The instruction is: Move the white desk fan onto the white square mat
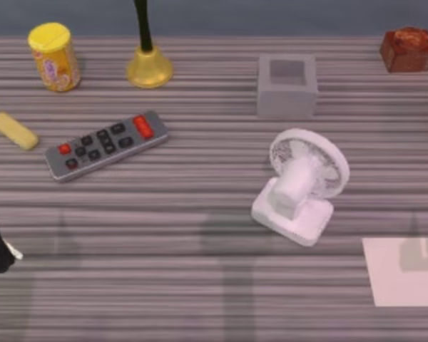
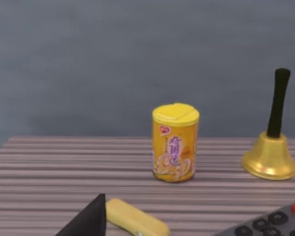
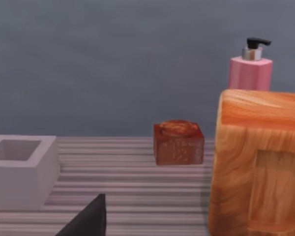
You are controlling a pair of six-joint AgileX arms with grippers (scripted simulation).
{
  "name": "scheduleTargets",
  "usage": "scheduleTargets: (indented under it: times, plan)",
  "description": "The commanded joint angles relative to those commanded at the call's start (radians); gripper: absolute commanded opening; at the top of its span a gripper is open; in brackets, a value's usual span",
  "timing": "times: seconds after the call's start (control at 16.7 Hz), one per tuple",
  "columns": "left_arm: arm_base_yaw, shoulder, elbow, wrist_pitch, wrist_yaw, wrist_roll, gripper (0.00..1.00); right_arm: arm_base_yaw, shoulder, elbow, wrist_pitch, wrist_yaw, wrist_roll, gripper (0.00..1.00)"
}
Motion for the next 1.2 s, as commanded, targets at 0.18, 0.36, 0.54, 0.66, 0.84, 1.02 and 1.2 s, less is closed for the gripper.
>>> scheduleTargets:
  times: [0.18,0.36,0.54,0.66,0.84,1.02,1.2]
  plan:
    - [0.000,0.000,0.000,0.000,0.000,0.000,1.00,0.004,0.010,0.010,-0.010,-0.001,-0.004,1.00]
    - [0.000,0.000,0.000,0.000,0.000,0.000,1.00,0.035,0.103,0.101,-0.097,-0.004,-0.033,1.00]
    - [0.000,0.000,0.000,0.000,0.000,0.000,1.00,0.085,0.291,0.287,-0.249,-0.005,-0.083,1.00]
    - [0.000,0.000,0.000,0.000,0.000,0.000,1.00,0.125,0.464,0.457,-0.373,-0.005,-0.123,1.00]
    - [0.000,0.000,0.000,0.000,0.000,0.000,1.00,0.192,0.770,0.759,-0.577,-0.003,-0.189,1.00]
    - [0.000,0.000,0.000,0.000,0.000,0.000,1.00,0.264,1.111,1.091,-0.792,-0.002,-0.258,1.00]
    - [0.000,0.000,0.000,0.000,0.000,0.000,1.00,0.334,1.448,1.426,-1.002,-0.001,-0.326,1.00]
